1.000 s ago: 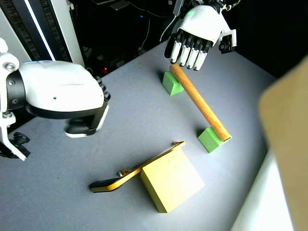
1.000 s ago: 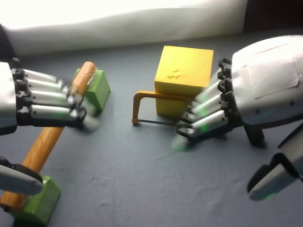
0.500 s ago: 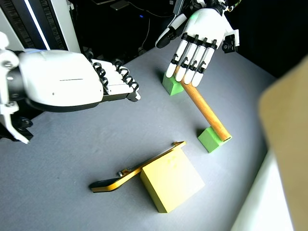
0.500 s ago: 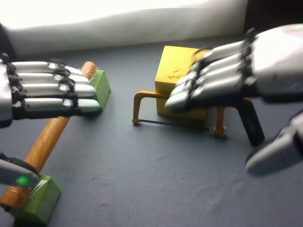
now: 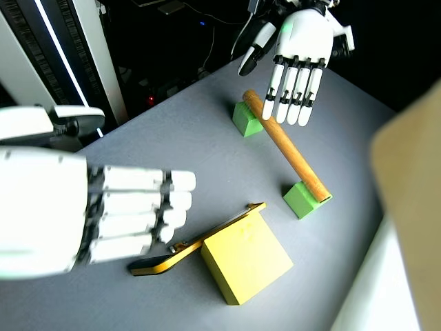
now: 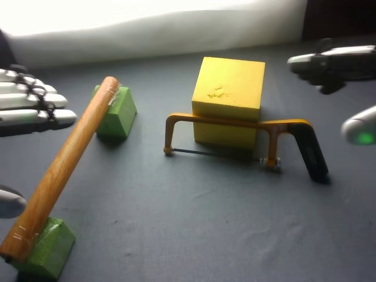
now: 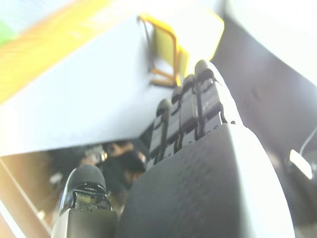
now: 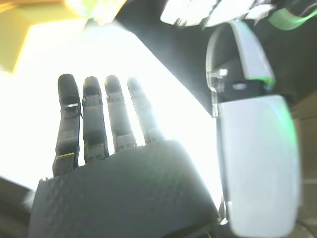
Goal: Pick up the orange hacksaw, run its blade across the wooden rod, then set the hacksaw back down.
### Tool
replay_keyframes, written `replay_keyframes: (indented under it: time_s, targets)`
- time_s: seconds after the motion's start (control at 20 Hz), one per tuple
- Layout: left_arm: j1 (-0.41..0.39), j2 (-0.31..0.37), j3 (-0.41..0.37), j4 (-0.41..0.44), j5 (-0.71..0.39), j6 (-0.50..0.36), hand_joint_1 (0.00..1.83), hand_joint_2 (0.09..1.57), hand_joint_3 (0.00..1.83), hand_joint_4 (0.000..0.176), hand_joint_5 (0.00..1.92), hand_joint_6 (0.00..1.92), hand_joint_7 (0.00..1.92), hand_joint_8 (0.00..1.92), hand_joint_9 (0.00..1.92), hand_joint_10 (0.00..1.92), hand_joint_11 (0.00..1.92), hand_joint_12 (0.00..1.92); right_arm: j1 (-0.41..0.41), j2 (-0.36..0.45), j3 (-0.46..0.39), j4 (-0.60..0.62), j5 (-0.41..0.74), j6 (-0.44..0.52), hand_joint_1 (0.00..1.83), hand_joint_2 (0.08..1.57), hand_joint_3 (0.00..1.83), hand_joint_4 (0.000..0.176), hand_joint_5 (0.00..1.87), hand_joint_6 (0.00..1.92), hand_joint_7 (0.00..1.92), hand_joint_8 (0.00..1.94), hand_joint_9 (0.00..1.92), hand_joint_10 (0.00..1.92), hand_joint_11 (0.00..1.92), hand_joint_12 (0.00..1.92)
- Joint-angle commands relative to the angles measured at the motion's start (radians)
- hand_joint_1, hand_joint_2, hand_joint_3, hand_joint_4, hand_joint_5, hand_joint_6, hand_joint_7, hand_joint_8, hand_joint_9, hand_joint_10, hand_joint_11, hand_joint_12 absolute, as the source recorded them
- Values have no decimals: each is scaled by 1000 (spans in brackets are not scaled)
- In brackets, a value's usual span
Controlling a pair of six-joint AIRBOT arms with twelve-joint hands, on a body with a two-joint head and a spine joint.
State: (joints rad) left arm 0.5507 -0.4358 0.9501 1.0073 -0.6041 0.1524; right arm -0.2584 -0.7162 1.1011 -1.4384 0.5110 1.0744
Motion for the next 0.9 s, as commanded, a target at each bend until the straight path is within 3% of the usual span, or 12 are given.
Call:
replay_keyframes:
  time_s: [0.0,0.05,0.15,0.25,0.3,0.4,0.5,0.6,0.7,0.85]
  targets:
    - [-13,29,-24,-38,-2,-3,0,1166,0,5,74,0,65,0,72,4,0,346,-6,9,23,93,61,-3,674,1044,0,0,33,7,61,2,120,5,0,614]
    - [-20,52,-48,-38,23,-5,0,1170,1,0,75,1,75,3,88,6,0,361,-21,6,42,110,81,-3,900,979,0,0,69,9,83,5,138,7,0,648]
    - [-57,117,-119,-38,96,-8,0,1170,1,0,83,2,93,5,98,5,0,352,-35,-2,81,127,90,-3,995,951,0,0,108,5,94,1,155,3,0,719]
    - [-40,182,-173,-38,120,-11,0,1172,0,0,80,2,91,2,93,1,0,353,-73,-2,98,165,92,48,1032,966,0,0,117,4,99,1,158,2,0,778]
    - [-22,209,-192,-40,120,-11,0,1172,0,0,80,2,91,2,93,1,0,353,-119,-1,104,290,109,4,1032,966,0,0,117,4,99,1,158,2,0,778]
    - [-1,258,-225,-41,129,-12,0,1180,4,0,93,7,101,5,95,1,0,354,-304,-13,107,756,227,-321,1071,980,4,0,148,7,124,5,176,5,0,868]
    - [-2,282,-246,-41,144,-20,0,1171,0,1,90,3,90,1,82,0,0,343,-416,-31,107,956,307,-430,1068,1001,9,0,161,7,140,6,187,6,0,885]
    - [1,298,-272,-46,159,-33,0,1178,2,0,92,2,85,1,79,0,0,329,-436,-44,111,1002,315,-468,1069,1012,7,0,121,0,116,0,162,0,0,836]
    - [10,306,-307,-104,194,-33,0,1180,2,0,80,0,79,0,71,1,0,313,-442,-50,115,993,301,-425,1068,1015,4,0,114,5,101,4,158,1,0,824]
    - [31,311,-335,-112,200,-33,0,1177,0,0,82,3,83,3,74,2,0,311,-484,-78,163,994,365,-376,1058,1020,3,0,169,4,151,2,185,1,0,886]
